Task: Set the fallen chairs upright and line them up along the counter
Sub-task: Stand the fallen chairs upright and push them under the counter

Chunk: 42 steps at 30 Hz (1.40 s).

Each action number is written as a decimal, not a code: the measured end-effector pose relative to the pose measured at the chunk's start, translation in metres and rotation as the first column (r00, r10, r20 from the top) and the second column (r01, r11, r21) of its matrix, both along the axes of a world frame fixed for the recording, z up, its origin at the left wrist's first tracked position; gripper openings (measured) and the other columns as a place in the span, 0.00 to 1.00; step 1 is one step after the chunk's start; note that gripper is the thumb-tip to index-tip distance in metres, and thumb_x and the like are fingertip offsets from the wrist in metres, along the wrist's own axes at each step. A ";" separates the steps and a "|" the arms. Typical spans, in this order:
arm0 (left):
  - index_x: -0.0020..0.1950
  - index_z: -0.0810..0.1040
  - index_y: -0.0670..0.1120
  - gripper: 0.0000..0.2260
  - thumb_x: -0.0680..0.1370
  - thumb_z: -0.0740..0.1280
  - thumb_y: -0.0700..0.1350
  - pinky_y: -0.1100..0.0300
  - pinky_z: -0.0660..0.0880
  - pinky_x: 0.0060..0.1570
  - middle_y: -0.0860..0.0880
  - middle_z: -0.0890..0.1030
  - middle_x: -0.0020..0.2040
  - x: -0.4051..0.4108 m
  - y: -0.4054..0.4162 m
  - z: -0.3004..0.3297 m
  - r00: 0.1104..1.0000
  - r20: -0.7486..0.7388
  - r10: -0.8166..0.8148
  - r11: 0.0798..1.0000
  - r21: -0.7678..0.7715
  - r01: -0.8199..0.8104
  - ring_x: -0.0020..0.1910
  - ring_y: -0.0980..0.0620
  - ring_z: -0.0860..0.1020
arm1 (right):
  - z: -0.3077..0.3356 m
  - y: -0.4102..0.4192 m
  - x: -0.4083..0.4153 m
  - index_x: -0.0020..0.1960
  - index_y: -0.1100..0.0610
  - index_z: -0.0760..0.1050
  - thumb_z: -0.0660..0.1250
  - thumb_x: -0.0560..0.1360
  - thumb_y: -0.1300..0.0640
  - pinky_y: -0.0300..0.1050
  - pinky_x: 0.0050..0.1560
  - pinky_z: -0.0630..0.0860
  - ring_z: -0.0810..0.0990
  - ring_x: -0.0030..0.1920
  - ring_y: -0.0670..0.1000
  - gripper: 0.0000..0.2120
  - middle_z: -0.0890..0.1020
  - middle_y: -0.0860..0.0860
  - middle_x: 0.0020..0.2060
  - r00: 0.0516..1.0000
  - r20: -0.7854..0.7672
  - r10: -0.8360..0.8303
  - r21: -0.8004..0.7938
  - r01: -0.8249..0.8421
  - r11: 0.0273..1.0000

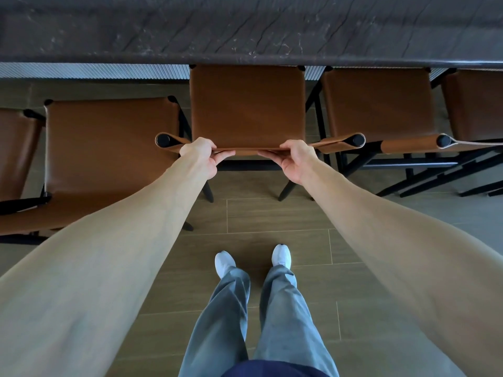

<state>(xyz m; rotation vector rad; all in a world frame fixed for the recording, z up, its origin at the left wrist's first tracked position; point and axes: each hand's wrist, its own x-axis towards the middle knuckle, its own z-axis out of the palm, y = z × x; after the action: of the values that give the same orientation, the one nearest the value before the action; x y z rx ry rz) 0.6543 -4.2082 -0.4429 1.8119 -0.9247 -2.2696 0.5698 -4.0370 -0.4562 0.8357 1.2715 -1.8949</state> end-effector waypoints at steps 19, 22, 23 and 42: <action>0.56 0.83 0.40 0.16 0.82 0.64 0.50 0.50 0.84 0.49 0.42 0.86 0.45 0.006 0.006 0.104 0.826 0.160 -0.540 0.693 -0.473 0.544 0.44 0.45 0.86 | 0.107 0.000 0.020 0.60 0.63 0.80 0.62 0.84 0.51 0.49 0.52 0.85 0.88 0.47 0.56 0.16 0.87 0.58 0.48 0.788 -0.304 0.536 0.515 -0.337 0.788; 0.53 0.84 0.47 0.12 0.82 0.63 0.51 0.50 0.82 0.56 0.47 0.86 0.48 0.005 0.021 0.153 0.830 0.005 -0.558 0.614 -0.670 0.417 0.51 0.48 0.85 | 0.157 -0.001 0.022 0.61 0.60 0.81 0.62 0.84 0.50 0.49 0.61 0.81 0.86 0.52 0.53 0.16 0.87 0.54 0.50 0.734 -0.539 0.413 0.440 -0.173 0.881; 0.53 0.83 0.48 0.12 0.82 0.63 0.52 0.50 0.81 0.58 0.48 0.86 0.50 0.010 0.030 0.170 0.826 -0.038 -0.563 0.588 -0.720 0.368 0.52 0.49 0.84 | 0.176 0.003 0.026 0.62 0.59 0.80 0.62 0.84 0.50 0.49 0.63 0.80 0.85 0.53 0.52 0.16 0.87 0.53 0.51 0.710 -0.593 0.380 0.409 -0.142 0.902; 0.63 0.80 0.46 0.15 0.84 0.60 0.51 0.46 0.77 0.64 0.47 0.84 0.58 0.261 0.172 0.323 0.841 -0.478 -0.256 0.531 -0.796 -0.291 0.57 0.48 0.83 | 0.352 0.104 0.235 0.71 0.57 0.75 0.58 0.85 0.47 0.51 0.72 0.72 0.79 0.65 0.48 0.20 0.82 0.51 0.64 0.196 -0.933 0.301 0.231 -0.313 0.921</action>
<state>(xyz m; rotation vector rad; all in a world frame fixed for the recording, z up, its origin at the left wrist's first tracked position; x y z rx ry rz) 0.9152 -4.0366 -0.1194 0.6577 -1.4830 -1.5947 0.8048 -3.9328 -0.1041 -0.8478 1.8964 -2.0232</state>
